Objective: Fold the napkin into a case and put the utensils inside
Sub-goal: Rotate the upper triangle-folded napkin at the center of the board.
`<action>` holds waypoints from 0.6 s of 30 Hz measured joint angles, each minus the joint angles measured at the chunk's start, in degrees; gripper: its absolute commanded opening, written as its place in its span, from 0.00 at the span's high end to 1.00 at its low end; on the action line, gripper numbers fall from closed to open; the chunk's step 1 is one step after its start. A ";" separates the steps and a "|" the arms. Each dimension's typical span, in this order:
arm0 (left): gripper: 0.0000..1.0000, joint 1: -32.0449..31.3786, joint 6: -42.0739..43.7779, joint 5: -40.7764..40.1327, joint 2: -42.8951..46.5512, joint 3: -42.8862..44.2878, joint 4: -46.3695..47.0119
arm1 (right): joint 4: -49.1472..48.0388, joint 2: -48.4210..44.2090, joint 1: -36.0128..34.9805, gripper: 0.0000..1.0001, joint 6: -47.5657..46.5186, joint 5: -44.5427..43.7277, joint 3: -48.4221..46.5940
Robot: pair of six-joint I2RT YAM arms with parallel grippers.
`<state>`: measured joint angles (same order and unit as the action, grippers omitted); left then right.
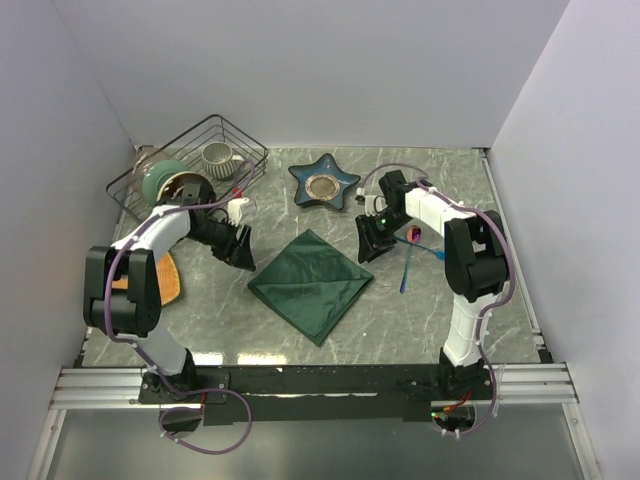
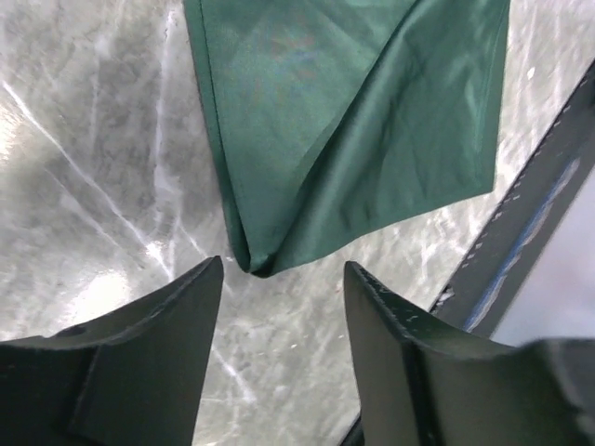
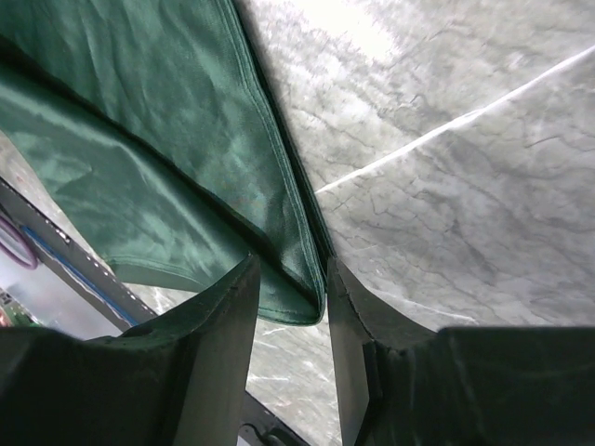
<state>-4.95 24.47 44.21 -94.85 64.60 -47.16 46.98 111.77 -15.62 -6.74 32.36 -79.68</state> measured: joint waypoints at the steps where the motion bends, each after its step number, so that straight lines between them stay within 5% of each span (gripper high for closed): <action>1: 0.45 -0.02 0.79 -0.15 0.50 -0.26 -0.02 | 0.02 0.00 -0.11 0.57 -0.20 -0.02 0.17; 9: 0.58 -0.61 8.00 -3.76 6.82 -2.97 -0.63 | 0.39 0.00 -0.13 0.58 -0.85 -0.96 -1.36; 18: 0.57 -4.87 22.05 -10.14 9.66 -5.62 -4.52 | -1.03 2.40 -1.79 0.58 -0.35 -1.27 -7.45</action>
<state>-9.82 46.52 34.06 -85.19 58.98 -51.68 45.95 114.17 -17.41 -7.09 31.09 -87.13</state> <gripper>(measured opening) 0.432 0.424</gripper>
